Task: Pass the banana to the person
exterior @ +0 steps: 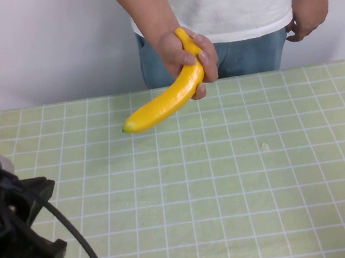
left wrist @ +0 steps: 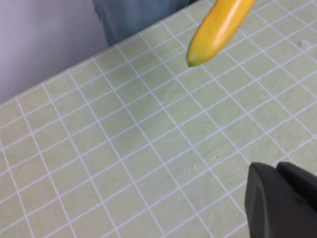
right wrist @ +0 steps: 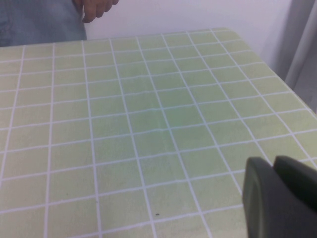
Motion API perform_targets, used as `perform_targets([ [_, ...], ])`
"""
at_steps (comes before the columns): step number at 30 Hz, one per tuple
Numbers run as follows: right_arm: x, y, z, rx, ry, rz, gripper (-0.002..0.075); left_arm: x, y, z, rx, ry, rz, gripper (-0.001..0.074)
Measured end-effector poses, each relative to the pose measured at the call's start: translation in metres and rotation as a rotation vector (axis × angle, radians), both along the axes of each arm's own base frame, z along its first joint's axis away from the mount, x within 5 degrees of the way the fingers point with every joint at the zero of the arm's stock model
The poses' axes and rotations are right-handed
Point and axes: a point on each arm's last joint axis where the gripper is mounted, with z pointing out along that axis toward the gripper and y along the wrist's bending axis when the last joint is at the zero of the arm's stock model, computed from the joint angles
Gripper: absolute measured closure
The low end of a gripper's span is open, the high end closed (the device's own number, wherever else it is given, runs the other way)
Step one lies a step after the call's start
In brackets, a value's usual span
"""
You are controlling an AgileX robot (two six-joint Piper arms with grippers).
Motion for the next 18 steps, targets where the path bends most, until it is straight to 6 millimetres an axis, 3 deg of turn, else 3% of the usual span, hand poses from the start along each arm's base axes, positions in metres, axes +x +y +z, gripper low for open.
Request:
perform_targets([
  [11, 0.000, 0.000, 0.000, 0.000, 0.000, 0.000, 0.0735, 0.000, 0.002, 0.000, -0.071, -0.033, 0.048, 0.0737],
  [18, 0.000, 0.000, 0.000, 0.000, 0.000, 0.000, 0.0735, -0.014, 0.027, -0.012, -0.223, -0.148, 0.112, 0.0738],
])
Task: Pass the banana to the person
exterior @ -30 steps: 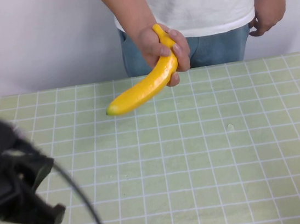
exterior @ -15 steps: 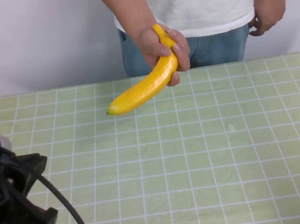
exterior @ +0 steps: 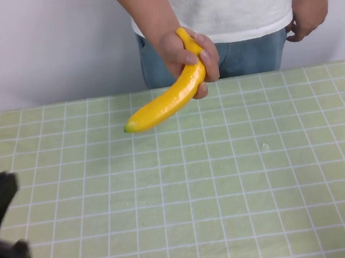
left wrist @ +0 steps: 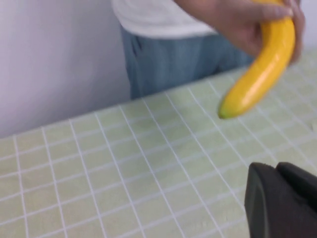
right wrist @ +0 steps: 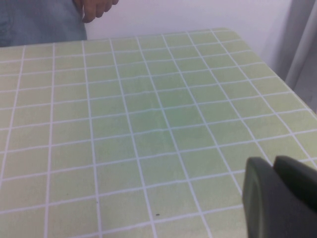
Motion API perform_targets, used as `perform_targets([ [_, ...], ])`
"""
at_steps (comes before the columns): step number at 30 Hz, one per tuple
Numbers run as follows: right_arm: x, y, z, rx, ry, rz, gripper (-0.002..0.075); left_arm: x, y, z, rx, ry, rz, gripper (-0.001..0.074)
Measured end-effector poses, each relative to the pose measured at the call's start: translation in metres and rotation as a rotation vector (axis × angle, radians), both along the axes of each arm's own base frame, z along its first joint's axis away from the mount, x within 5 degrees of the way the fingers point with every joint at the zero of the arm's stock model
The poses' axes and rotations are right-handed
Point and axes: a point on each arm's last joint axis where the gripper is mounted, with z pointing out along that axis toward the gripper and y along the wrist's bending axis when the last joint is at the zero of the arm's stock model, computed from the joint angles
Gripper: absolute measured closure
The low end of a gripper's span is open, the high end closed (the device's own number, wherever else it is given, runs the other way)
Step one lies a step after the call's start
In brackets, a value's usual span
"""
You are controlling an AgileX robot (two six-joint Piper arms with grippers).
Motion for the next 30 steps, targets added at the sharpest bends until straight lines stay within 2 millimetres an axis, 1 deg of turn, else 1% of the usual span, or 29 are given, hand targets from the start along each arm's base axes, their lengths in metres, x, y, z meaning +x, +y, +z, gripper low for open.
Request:
perform_targets([
  [2, 0.000, 0.000, 0.000, 0.000, 0.000, 0.000, 0.0735, -0.006, 0.009, -0.009, -0.036, -0.042, 0.033, 0.0738],
  [5, 0.000, 0.000, 0.000, 0.000, 0.000, 0.000, 0.0735, -0.013, 0.020, -0.028, -0.075, -0.105, 0.075, 0.0738],
  [7, 0.000, 0.000, 0.000, 0.000, 0.000, 0.000, 0.0735, -0.019, 0.025, -0.045, -0.113, -0.152, 0.104, 0.0738],
  [10, 0.000, 0.000, 0.000, 0.000, 0.000, 0.000, 0.0735, -0.029, 0.031, -0.070, -0.148, -0.198, 0.130, 0.0738],
  [16, 0.000, 0.000, 0.000, 0.000, 0.000, 0.000, 0.0735, -0.046, 0.040, -0.110, -0.190, -0.224, 0.186, 0.0738],
  [20, 0.000, 0.000, 0.000, 0.000, 0.000, 0.000, 0.0735, -0.053, 0.046, -0.118, -0.211, -0.200, 0.251, 0.0738],
  [25, 0.000, 0.000, 0.000, 0.000, 0.002, 0.000, 0.0735, -0.059, 0.052, -0.137, -0.196, -0.011, 0.359, 0.0738],
  [30, 0.000, 0.000, 0.000, 0.000, 0.002, 0.000, 0.0735, -0.059, 0.053, -0.138, -0.192, 0.006, 0.373, 0.0738],
])
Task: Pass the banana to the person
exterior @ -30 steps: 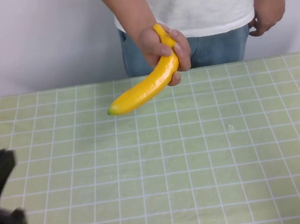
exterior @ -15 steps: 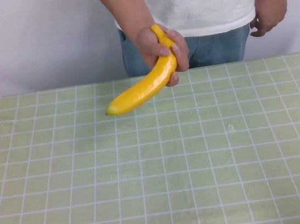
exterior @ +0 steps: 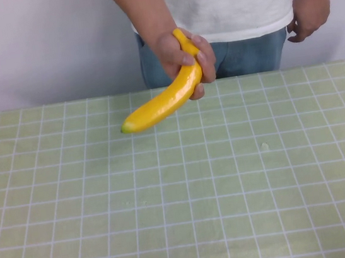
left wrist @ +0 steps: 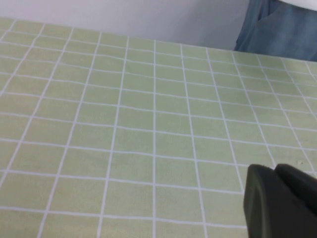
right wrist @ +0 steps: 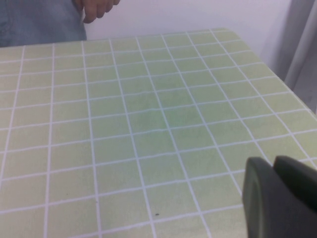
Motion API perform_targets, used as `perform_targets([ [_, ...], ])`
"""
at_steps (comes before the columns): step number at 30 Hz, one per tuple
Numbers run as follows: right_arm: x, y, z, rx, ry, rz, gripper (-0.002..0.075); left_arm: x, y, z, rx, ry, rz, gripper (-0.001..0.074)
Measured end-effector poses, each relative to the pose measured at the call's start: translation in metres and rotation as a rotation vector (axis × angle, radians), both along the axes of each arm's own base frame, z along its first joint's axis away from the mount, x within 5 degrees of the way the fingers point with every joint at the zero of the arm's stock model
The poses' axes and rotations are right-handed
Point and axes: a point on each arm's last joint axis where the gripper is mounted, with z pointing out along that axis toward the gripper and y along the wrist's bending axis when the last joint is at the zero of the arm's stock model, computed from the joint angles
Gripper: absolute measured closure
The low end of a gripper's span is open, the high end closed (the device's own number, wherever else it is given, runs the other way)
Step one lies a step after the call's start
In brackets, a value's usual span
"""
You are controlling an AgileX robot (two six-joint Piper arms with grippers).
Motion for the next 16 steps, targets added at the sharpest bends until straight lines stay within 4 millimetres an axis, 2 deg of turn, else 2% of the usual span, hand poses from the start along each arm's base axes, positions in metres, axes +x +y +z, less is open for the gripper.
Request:
perform_targets([
  [16, 0.0000, 0.0000, 0.0000, 0.000, 0.000, 0.000, 0.0735, -0.0001, -0.0014, 0.0002, 0.005, -0.003, -0.028, 0.0738],
])
